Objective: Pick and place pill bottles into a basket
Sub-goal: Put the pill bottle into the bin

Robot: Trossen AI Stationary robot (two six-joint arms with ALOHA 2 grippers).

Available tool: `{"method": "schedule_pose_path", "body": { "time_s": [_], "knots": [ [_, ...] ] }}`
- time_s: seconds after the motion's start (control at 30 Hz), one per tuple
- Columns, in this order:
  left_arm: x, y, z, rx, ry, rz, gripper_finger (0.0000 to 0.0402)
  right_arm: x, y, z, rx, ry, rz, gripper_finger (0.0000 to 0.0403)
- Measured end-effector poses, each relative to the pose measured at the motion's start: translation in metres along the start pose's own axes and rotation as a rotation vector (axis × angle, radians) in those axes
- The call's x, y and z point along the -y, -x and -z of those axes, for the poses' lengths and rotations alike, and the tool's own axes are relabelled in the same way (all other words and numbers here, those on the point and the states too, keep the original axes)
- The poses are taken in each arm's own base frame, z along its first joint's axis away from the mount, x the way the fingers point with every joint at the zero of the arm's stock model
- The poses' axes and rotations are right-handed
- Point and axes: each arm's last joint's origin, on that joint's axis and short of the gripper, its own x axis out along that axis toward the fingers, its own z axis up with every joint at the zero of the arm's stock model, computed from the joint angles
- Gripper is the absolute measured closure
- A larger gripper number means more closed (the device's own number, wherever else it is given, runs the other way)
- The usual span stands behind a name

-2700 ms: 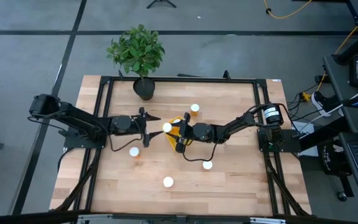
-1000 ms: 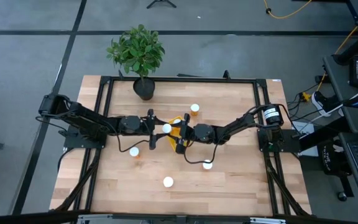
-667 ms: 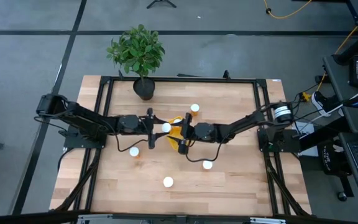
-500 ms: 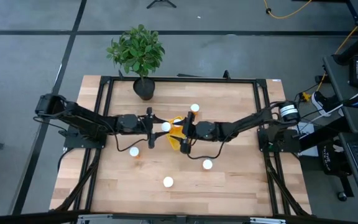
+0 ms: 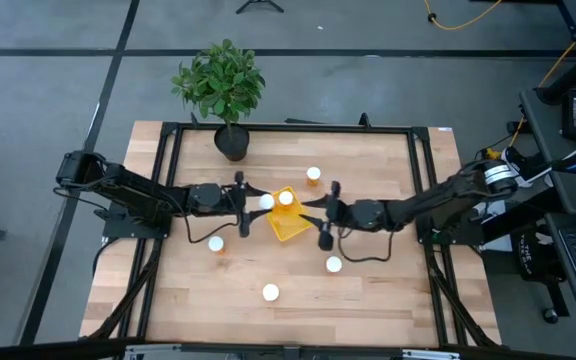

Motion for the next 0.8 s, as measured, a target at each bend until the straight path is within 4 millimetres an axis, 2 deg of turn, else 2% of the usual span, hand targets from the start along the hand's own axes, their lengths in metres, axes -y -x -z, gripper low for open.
{"method": "schedule_pose_path", "body": {
  "time_s": [0.17,0.37,0.63,0.8],
  "knots": [
    [-0.001,0.0,0.002,-0.018,0.002,-0.015,0.0187,0.002,0.017,0.014,0.046,-0.028,-0.018,0.0322],
    [-0.001,-0.007,0.01,-0.063,0.009,-0.063,0.0187,0.004,0.02,0.021,0.028,-0.059,-0.02,0.0392],
    [0.004,-0.029,0.019,-0.13,-0.018,-0.075,0.0187,0.004,0.02,0.02,0.036,-0.061,-0.02,0.0383],
    [0.005,-0.036,0.027,-0.164,-0.001,-0.103,0.0187,0.004,0.02,0.021,0.03,-0.057,-0.02,0.0396]
  ]
}}
